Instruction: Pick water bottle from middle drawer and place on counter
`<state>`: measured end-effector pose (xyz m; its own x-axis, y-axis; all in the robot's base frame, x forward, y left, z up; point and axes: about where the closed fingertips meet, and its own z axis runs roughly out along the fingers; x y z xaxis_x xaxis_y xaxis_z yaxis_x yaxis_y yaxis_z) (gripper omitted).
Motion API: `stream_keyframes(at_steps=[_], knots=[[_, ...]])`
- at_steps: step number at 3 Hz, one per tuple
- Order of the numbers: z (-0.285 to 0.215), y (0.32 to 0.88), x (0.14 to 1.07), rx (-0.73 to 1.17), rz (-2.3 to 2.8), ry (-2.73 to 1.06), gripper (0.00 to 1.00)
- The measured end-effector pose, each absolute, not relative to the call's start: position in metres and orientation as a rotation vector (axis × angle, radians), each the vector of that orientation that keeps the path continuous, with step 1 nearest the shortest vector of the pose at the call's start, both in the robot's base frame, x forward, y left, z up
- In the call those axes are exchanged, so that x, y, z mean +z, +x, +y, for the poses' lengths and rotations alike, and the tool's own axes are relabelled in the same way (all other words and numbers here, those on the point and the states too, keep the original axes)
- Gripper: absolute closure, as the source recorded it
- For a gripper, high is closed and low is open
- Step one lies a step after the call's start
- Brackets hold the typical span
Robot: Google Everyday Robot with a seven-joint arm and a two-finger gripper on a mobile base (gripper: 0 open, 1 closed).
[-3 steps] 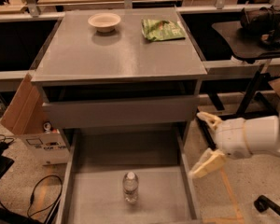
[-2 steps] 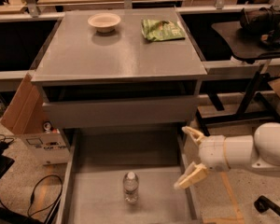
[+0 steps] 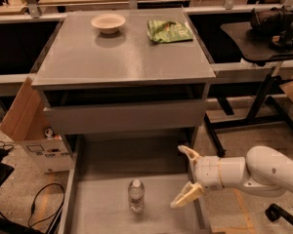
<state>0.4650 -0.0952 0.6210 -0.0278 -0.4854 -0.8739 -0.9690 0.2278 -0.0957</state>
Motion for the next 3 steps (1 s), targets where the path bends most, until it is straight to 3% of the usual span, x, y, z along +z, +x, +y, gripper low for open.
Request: stream_keyframes(at_steps=[3], knots=[[-0.05, 0.489, 0.525, 0.882, 1.536, -1.357, 0.0]])
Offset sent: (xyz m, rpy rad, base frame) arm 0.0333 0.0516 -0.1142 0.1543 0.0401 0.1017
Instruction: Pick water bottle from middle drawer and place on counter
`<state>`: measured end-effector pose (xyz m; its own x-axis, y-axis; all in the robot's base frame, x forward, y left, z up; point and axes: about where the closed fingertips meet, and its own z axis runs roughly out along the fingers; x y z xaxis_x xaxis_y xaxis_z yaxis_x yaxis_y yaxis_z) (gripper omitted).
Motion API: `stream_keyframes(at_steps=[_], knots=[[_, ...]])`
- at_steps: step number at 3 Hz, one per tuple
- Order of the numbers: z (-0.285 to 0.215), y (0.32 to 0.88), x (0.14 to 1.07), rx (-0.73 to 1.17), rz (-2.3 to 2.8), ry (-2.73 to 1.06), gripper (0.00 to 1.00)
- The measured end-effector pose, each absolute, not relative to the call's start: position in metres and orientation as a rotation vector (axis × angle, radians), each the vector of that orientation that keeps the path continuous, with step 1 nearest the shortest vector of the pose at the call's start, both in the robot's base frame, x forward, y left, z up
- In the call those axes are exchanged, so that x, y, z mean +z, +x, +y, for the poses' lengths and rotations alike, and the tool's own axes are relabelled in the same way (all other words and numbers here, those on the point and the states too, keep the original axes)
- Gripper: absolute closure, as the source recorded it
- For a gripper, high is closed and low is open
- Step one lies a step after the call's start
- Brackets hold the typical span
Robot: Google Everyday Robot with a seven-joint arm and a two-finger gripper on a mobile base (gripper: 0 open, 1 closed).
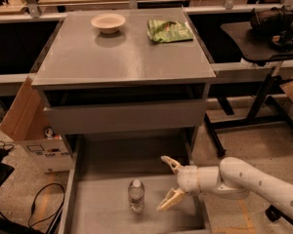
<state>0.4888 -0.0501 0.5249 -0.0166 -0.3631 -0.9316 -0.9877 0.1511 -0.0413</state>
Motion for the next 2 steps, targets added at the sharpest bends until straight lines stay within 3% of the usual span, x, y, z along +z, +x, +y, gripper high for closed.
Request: stream_keyframes(at_steps=[2], knots=[[-0.015, 0.492, 0.474, 0.969, 1.476, -1.354, 0.0]])
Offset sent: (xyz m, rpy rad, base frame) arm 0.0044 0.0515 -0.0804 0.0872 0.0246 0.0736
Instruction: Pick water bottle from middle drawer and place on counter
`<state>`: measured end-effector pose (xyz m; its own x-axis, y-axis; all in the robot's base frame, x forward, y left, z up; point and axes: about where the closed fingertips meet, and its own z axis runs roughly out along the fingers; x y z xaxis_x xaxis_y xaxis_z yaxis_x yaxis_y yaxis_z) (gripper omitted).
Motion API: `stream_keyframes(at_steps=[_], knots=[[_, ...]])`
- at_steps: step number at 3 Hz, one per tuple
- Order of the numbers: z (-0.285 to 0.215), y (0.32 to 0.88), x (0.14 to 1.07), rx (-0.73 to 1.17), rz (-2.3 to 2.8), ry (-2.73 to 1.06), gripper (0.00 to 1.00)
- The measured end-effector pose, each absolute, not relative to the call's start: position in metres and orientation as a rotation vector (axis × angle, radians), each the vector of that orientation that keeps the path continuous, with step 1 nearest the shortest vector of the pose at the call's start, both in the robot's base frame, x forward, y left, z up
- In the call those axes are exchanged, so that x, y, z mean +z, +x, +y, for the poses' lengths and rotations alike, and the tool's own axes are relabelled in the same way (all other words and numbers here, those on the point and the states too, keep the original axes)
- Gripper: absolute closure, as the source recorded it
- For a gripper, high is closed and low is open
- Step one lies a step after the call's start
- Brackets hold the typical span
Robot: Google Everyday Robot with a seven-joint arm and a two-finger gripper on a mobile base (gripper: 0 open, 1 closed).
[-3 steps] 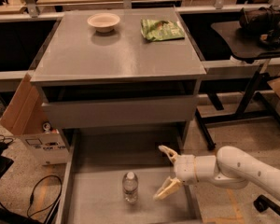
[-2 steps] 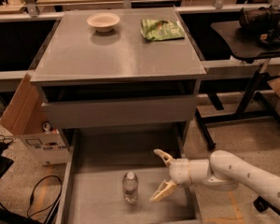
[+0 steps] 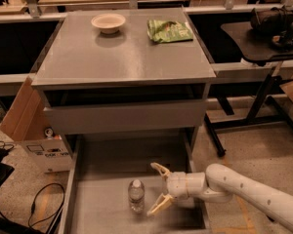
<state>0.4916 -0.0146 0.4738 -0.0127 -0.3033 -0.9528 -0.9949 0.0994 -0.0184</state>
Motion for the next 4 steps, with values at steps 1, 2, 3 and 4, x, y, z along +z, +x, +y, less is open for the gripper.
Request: stream_keyframes(at_steps=[1, 2, 3, 4], knots=[[0.001, 0.493, 0.453, 1.014, 1.462, -1.339, 0.0], [0.021, 0.493, 0.446, 1.073, 1.428, -1.327, 0.0], [0.043, 0.492, 0.448, 1.109, 1.422, -1.349, 0.18], [0.066, 0.488, 0.463, 1.134, 1.435, -1.384, 0.41]])
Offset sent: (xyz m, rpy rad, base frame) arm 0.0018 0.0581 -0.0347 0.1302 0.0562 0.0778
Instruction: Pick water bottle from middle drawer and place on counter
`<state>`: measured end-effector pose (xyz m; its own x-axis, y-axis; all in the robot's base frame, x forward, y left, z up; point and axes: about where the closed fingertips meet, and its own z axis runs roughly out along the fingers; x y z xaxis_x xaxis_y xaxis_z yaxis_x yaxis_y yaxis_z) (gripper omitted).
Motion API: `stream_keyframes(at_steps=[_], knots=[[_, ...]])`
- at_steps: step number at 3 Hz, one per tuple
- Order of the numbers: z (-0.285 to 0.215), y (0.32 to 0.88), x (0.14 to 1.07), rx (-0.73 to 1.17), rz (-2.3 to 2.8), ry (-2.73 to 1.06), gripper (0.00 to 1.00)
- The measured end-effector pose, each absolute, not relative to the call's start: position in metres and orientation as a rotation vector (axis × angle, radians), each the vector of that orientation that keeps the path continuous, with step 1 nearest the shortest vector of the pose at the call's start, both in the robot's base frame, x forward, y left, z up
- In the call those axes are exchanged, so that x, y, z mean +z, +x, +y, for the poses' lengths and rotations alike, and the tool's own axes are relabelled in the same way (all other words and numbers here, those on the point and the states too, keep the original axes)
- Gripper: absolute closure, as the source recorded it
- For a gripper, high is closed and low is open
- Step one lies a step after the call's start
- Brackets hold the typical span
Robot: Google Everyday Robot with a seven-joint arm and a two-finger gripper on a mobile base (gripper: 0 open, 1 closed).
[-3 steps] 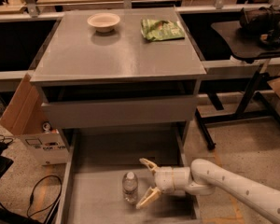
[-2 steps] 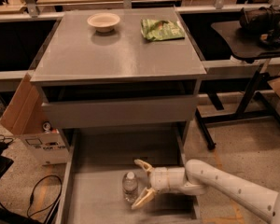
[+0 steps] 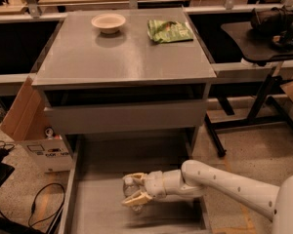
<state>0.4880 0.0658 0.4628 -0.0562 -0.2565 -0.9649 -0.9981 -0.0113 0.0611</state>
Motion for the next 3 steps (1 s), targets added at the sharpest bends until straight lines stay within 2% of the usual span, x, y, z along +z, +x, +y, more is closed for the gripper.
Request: stream_keyframes(at_steps=[1, 2, 3], knots=[[0.079, 0.483, 0.478, 1.145, 1.45, -1.4, 0.64], [0.089, 0.485, 0.528, 1.154, 1.474, -1.359, 0.96], [0.103, 0.501, 0.611, 1.135, 1.443, -1.323, 1.0]])
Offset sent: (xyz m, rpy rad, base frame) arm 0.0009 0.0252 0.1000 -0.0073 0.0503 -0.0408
